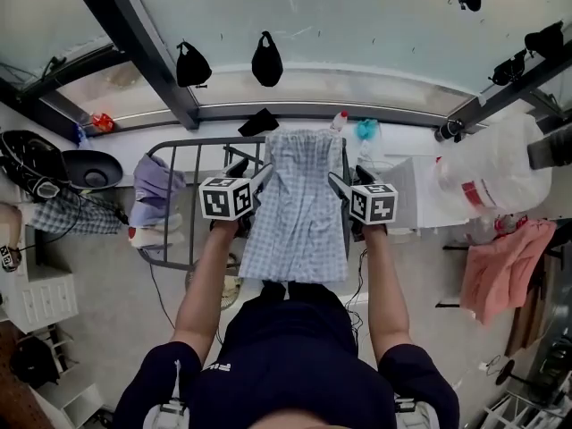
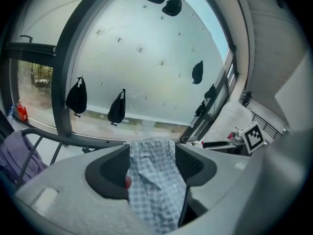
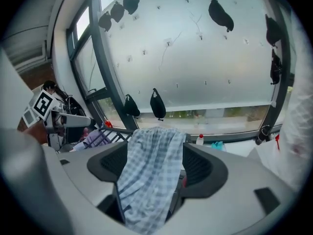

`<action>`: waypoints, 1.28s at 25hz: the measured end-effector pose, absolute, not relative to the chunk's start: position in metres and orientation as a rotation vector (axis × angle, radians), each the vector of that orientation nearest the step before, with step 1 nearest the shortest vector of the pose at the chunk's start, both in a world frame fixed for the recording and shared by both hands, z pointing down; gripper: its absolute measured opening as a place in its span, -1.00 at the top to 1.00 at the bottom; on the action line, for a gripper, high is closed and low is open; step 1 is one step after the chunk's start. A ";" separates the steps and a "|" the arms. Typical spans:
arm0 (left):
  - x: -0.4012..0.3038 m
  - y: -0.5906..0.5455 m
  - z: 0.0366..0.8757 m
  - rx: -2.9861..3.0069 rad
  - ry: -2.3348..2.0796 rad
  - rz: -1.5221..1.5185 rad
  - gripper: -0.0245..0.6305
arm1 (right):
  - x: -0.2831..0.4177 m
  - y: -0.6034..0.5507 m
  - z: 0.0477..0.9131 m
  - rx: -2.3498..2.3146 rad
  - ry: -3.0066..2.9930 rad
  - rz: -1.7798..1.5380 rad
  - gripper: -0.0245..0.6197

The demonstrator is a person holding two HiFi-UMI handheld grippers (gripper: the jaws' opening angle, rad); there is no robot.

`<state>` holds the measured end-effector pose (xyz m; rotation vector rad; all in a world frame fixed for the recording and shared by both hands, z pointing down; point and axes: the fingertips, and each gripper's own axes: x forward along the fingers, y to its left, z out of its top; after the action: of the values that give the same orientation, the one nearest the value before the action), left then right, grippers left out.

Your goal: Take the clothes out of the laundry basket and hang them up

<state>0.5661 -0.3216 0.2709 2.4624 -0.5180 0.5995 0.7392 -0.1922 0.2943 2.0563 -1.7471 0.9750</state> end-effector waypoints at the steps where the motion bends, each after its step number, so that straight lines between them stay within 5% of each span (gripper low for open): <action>1: 0.559 -0.314 0.266 2.476 -0.513 0.586 0.06 | 0.729 -0.185 0.290 2.066 -1.754 0.967 -0.16; 32: 0.414 0.018 0.247 2.446 -0.750 0.459 0.04 | 0.550 0.065 0.263 1.745 -2.156 0.783 -0.10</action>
<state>0.4137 0.0184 0.2472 2.4461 -0.7500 0.4594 0.5502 0.0646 0.2626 1.7451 -2.1557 0.7832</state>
